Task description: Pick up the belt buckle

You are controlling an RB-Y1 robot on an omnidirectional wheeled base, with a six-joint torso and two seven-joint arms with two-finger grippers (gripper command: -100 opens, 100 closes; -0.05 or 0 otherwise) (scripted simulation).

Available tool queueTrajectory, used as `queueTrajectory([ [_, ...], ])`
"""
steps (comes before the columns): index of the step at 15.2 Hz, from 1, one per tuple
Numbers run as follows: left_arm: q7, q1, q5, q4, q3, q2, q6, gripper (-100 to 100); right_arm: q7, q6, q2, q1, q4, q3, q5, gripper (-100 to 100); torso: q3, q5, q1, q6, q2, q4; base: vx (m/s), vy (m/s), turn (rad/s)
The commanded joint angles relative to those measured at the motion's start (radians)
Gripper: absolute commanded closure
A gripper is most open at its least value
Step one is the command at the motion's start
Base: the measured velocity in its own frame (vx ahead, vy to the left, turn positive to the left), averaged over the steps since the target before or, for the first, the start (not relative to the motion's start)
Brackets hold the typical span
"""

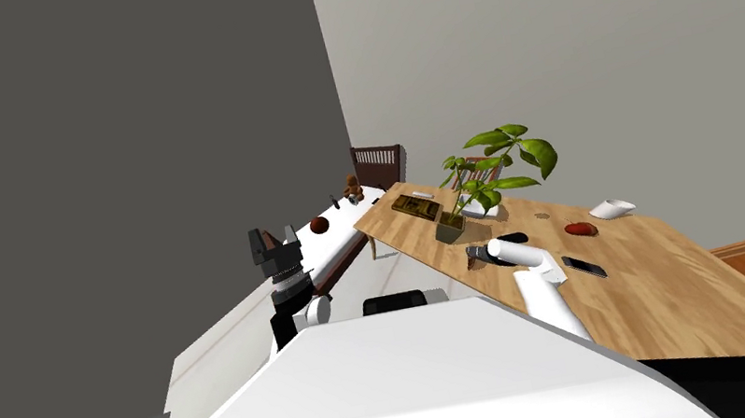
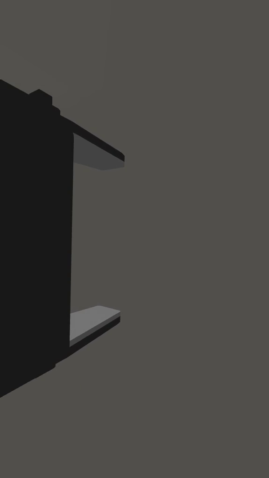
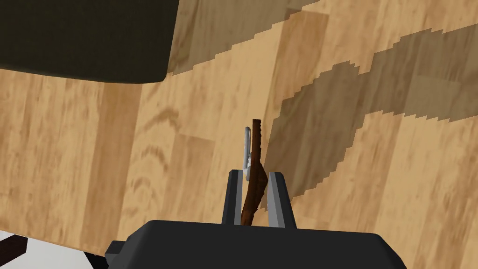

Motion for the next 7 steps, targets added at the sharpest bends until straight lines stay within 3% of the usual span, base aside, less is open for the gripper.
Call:
queueTrajectory([
  [1, 0.0, 0.0, 0.0, 0.0, 0.0, 0.0, 0.0, 0, 0.001, 0.02, -0.006, 0.017, -0.03, -0.001, -0.014, 100, 0.0, 0.0, 0.0, 0.0, 0.0, 0.0, 0.033, 0.03, -0.046],
  [6, 0.0, 0.0, 0.0, 0.0, 0.0, 0.0, 0.0, 0, 0.003, 0.058, -0.016, 0.055, -0.095, -0.001, -0.043, 100, 0.0, 0.0, 0.001, -0.001, -0.001, 0.0, 0.03, 0.027, -0.032],
  [7, 0.0, 0.0, 0.0, 0.0, 0.0, 0.0, 0.0, 0, 0.001, 0.049, -0.013, 0.047, -0.082, -0.001, -0.035, 100, 0.0, 0.0, 0.001, -0.001, 0.0, 0.0, 0.012, 0.011, -0.017],
])
